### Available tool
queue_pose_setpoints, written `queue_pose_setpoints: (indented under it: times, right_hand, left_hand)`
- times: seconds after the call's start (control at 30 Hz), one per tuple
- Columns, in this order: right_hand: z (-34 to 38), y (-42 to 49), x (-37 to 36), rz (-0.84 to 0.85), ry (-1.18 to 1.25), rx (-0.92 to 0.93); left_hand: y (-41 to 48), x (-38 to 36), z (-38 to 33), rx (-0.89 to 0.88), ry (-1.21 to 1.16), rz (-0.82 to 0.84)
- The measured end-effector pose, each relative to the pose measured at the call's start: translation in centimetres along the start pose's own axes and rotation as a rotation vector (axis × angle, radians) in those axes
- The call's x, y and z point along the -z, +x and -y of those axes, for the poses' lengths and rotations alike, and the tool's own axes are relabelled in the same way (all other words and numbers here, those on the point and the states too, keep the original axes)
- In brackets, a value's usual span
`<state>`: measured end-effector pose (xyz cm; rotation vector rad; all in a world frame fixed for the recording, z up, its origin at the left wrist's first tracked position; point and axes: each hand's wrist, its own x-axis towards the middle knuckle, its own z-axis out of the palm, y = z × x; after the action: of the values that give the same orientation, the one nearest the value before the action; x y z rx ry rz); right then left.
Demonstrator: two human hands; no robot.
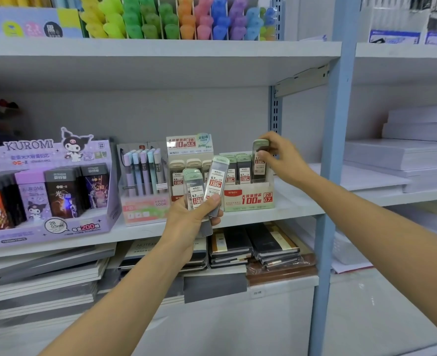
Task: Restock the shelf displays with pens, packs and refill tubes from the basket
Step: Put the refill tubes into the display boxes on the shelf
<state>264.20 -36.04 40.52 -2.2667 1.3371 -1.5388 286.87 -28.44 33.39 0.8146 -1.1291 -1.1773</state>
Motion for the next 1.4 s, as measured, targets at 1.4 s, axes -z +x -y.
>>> queue_pose_setpoints:
  times: [1.4]
  right_hand:
    - [0.1,-0.4,0.8,-0.084,-0.120,0.041]
  left_hand:
    - [-0.7,-1.4,-0.3,-0.058,0.055,0.168]
